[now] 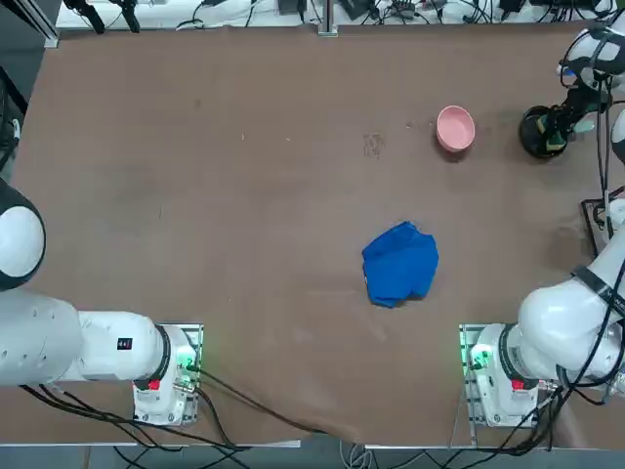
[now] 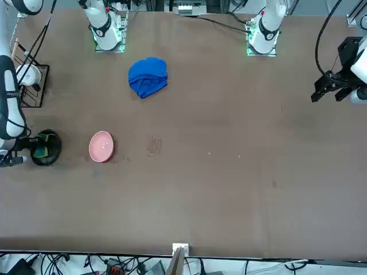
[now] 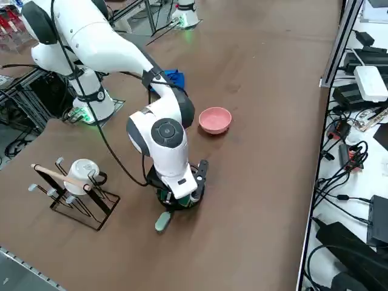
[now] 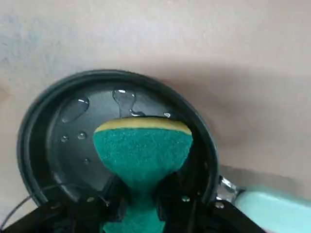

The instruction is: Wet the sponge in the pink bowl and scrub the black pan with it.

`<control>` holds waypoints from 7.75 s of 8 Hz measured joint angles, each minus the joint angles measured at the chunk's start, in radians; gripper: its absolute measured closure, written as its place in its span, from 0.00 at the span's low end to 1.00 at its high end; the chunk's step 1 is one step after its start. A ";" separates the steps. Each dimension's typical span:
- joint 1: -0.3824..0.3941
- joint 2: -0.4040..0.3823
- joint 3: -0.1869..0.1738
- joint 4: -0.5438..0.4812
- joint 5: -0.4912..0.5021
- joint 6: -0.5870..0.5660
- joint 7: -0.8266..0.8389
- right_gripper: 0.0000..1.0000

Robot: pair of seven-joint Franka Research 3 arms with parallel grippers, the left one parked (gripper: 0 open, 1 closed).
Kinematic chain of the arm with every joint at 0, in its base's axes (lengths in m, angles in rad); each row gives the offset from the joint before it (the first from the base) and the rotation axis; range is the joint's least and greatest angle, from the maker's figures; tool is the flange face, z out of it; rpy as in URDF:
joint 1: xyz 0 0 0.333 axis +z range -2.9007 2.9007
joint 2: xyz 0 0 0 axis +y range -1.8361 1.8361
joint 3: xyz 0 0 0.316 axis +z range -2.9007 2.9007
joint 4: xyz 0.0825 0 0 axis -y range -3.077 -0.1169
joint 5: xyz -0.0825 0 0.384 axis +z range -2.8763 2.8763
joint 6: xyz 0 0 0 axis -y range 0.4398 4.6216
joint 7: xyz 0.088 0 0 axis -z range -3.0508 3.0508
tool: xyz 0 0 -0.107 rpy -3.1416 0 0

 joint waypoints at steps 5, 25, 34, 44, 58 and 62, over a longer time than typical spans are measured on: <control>0.036 -0.001 0.023 0.005 0.001 -0.082 0.000 0.69; 0.091 -0.003 0.017 0.007 -0.025 -0.103 -0.002 0.69; -0.015 0.006 0.007 0.010 -0.053 -0.003 -0.133 0.69; 0.075 0.007 0.015 0.017 -0.052 -0.110 -0.075 0.69; 0.240 -0.184 0.030 0.135 -0.041 -0.303 -0.060 0.70; 0.485 -0.198 0.038 0.125 -0.004 -0.336 0.267 0.70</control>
